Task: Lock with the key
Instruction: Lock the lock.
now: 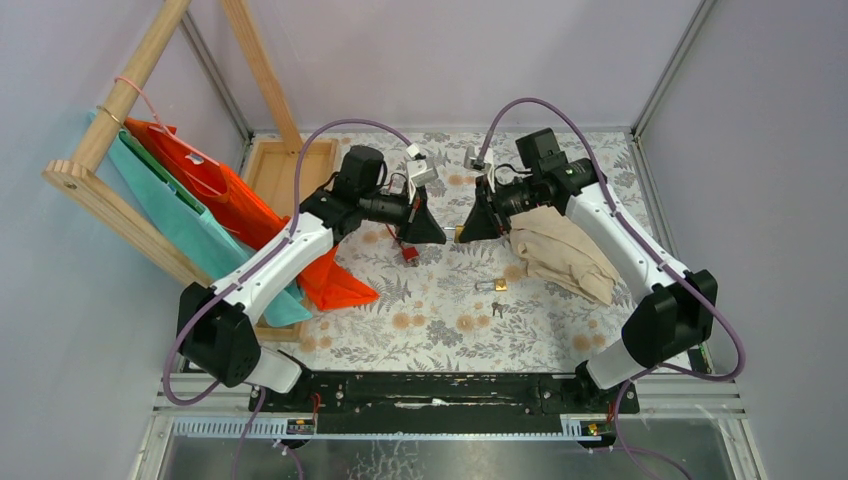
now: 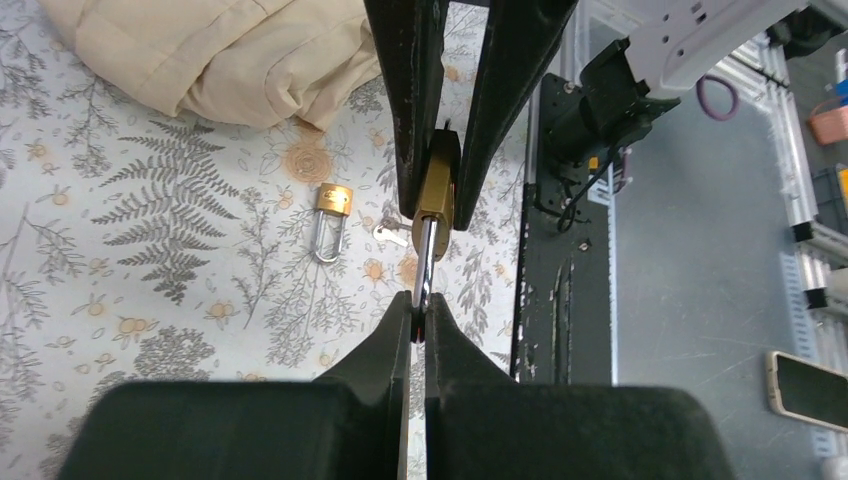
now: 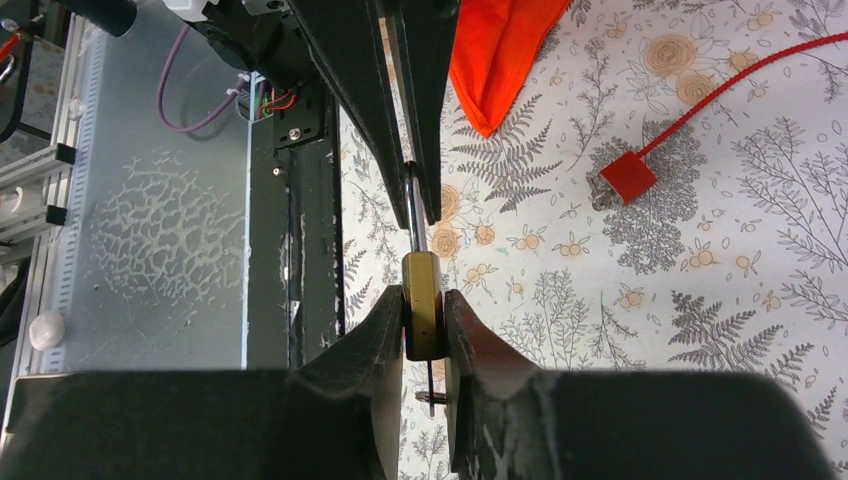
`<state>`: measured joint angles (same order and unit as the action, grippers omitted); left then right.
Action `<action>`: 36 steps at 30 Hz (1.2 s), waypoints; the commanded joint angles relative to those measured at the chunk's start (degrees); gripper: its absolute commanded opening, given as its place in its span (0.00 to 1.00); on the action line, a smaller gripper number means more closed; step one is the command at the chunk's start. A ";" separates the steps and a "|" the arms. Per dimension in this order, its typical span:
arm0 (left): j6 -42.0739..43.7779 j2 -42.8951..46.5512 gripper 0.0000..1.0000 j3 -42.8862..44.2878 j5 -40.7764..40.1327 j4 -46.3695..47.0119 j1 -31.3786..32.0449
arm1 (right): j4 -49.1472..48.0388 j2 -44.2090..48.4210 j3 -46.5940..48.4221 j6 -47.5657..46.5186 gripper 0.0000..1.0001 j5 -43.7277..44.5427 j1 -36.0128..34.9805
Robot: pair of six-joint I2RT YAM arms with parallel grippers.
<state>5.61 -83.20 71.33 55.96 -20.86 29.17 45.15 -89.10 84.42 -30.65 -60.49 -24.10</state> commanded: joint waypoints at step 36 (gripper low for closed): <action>-28.11 -4.66 0.00 -4.92 6.29 31.21 6.59 | -24.20 3.94 -3.28 14.65 0.00 -0.18 -3.31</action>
<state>-18.74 -86.41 65.10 59.42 0.23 28.08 35.40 -85.76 80.36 -18.55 -55.77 -23.31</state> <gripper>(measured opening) 0.043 0.229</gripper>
